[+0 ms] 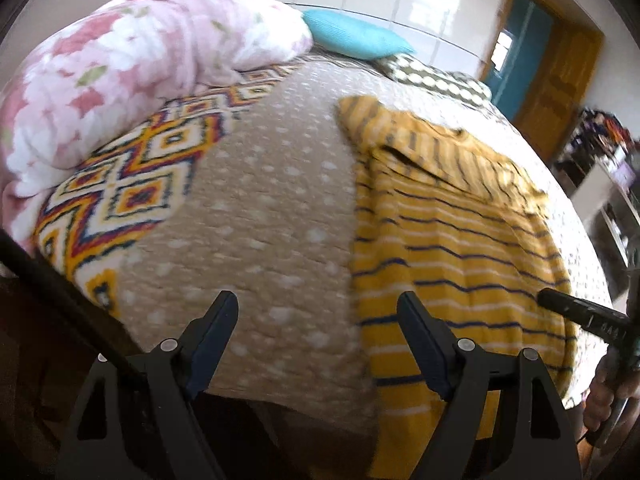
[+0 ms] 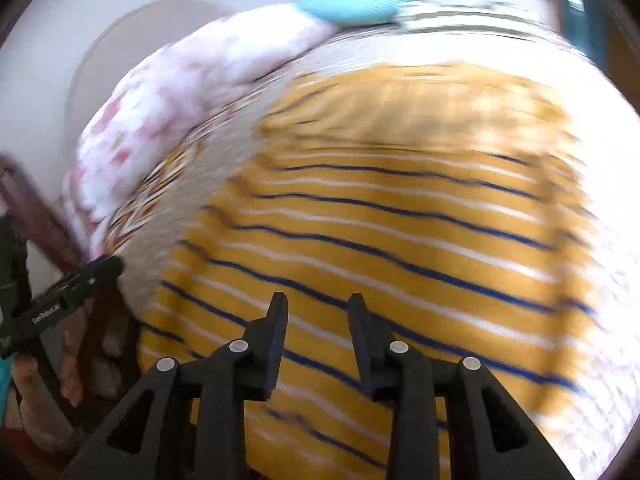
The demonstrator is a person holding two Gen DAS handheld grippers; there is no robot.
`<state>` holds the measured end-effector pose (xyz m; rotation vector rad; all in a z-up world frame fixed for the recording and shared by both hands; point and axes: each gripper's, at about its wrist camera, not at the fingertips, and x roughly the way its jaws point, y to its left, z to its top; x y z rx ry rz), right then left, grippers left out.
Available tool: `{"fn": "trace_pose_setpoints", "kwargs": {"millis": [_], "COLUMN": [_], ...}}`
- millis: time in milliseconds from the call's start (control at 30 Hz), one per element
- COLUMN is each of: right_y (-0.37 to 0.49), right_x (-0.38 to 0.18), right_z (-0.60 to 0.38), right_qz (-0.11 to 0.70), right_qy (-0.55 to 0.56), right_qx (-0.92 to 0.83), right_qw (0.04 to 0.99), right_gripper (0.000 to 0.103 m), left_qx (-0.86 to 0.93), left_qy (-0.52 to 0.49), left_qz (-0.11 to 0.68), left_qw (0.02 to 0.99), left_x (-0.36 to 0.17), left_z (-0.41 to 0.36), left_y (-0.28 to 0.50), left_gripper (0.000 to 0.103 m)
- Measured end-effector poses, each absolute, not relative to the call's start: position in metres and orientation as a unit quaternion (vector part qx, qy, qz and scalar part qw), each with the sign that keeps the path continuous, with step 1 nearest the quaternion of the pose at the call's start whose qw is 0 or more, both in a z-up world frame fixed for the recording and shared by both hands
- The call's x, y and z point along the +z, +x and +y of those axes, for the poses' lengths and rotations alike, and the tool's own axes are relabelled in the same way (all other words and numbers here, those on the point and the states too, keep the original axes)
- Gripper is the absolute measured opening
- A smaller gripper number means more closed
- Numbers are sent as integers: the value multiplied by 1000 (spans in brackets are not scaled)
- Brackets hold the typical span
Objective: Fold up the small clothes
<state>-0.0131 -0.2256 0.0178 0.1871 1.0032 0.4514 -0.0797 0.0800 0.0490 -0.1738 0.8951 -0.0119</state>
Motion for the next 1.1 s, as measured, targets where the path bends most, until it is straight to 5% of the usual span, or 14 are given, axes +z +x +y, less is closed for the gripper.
{"fn": "trace_pose_setpoints", "kwargs": {"millis": [200, 467, 1100], "right_y": [-46, -68, -61], "right_x": [-1, 4, -9], "right_z": [-323, -333, -262], "right_qz": [473, 452, 456], "right_qy": [142, 163, 19], "right_qx": [100, 87, 31], "right_qw": [864, 873, 889], "right_gripper": [33, 34, 72], "left_qx": [-39, -35, -7], "left_qy": [-50, -28, -43], "left_qz": [470, 490, 508], "left_qw": [881, 870, 860], "left_x": [21, 5, -15], "left_z": [35, 22, 25], "left_y": [-68, -67, -70], "left_gripper": [81, 81, 103]}}
